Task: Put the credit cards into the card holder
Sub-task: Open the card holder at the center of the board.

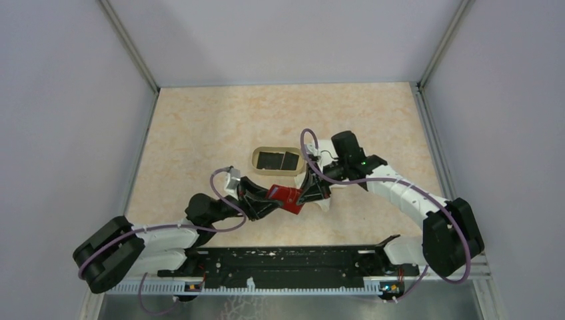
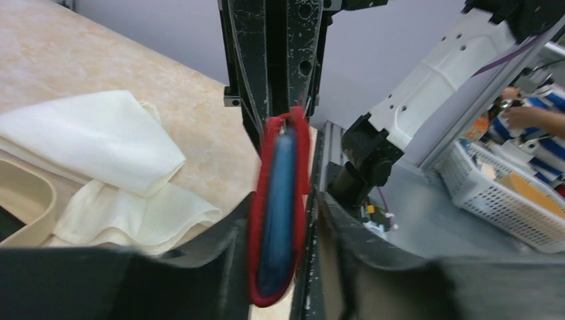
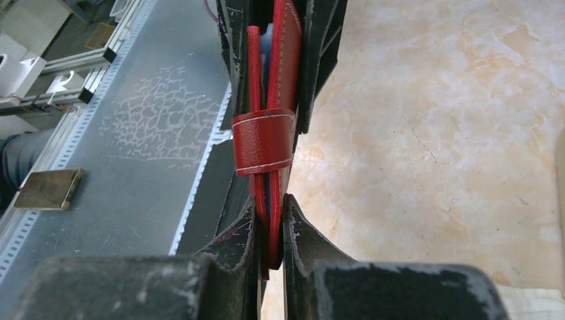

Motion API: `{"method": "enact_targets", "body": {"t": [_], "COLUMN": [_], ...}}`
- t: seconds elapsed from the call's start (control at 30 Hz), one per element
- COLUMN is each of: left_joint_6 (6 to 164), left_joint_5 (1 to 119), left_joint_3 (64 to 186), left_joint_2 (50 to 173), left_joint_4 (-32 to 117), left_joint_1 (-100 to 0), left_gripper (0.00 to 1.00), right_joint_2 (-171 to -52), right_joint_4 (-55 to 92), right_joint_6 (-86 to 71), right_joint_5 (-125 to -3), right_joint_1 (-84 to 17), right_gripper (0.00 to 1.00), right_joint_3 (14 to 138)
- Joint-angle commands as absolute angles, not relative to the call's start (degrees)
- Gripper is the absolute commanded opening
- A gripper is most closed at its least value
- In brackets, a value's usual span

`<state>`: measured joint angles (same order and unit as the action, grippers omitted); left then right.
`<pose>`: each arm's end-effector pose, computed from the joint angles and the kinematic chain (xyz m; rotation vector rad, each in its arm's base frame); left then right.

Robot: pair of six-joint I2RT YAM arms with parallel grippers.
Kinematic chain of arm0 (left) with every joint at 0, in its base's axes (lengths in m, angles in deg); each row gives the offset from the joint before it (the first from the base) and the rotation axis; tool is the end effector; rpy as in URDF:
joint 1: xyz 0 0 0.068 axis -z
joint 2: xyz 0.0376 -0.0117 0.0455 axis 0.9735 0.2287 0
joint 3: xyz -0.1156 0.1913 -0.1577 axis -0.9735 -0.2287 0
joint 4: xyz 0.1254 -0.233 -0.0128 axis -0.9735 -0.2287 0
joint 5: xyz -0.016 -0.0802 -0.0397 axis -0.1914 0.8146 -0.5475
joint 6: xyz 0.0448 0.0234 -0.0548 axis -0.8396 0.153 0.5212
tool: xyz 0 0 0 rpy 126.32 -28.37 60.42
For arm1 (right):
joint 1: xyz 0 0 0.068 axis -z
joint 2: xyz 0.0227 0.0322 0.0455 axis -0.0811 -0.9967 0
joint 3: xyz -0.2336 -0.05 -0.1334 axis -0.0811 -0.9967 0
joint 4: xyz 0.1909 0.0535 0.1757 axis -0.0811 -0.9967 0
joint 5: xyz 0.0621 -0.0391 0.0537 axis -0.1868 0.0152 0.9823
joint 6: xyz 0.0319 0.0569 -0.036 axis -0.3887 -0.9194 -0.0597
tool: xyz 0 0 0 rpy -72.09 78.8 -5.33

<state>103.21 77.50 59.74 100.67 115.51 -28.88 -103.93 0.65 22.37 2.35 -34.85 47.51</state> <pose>0.1224 -0.1765 0.2144 0.6477 1.2829 -1.4209 0.1942 0.1825 0.2454 -1.4427 1.5058 1.5447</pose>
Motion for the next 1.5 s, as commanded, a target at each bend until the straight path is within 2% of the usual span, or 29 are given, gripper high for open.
{"method": "enact_targets", "body": {"t": [0.0,0.03,0.07,0.2,0.27,0.3,0.43,0.63,0.83,1.2,1.33,1.47], "left_joint_6": [104.5,104.6,105.2,111.8,115.3,116.3,122.7,123.1,123.8,126.3,127.1,127.2], "left_joint_5": [80.1,80.0,79.4,74.1,71.7,71.0,64.4,55.8,56.5,63.1,64.8,65.1], "left_joint_3": [62.2,62.5,62.8,66.9,71.0,72.7,75.9,78.7,80.3,79.1,78.8,78.5], "left_joint_2": [102.3,102.6,102.7,101.7,102.0,102.5,104.6,104.0,105.1,107.8,108.1,107.3], "left_joint_4": [116.7,115.5,113.9,97.1,84.6,80.3,73.0,68.6,70.0,79.2,81.8,82.2], "left_joint_1": [-28.7,-28.7,-28.6,-28.7,-28.7,-28.7,-28.6,-27.5,-27.4,-27.4,-27.4,-27.4], "left_gripper": [0.18,0.07,0.02,0.0,0.0,0.0,0.0,0.0,0.0,0.0,0.0,0.0], "right_joint_2": [-103.8,-103.6,-103.2,-97.9,-93.2,-91.5,-88.8,-89.7,-92.8,-97.0,-99.0,-100.8], "right_joint_4": [0.5,0.0,-0.8,-3.7,-1.3,-0.7,-0.8,0.8,3.4,8.2,8.1,7.3], "right_joint_6": [24.7,25.3,26.1,33.0,35.1,36.3,39.2,38.5,36.9,32.6,32.5,32.3], "right_joint_5": [0.2,-1.4,-3.9,-20.5,-25.1,-24.8,-22.4,-24.8,-30.3,-39.2,-42.2,-44.3], "right_joint_1": [-35.7,-35.7,-35.7,-35.7,-35.7,-35.7,-35.7,-37.4,-40.6,-43.9,-45.7,-46.7], "right_gripper": [0.07,0.16,0.28,0.59,0.66,0.66,0.66,0.65,0.51,0.5,0.39,0.14], "right_joint_3": [50.0,50.3,50.7,51.2,48.5,47.5,46.4,45.5,44.9,44.0,44.4,45.7]}}
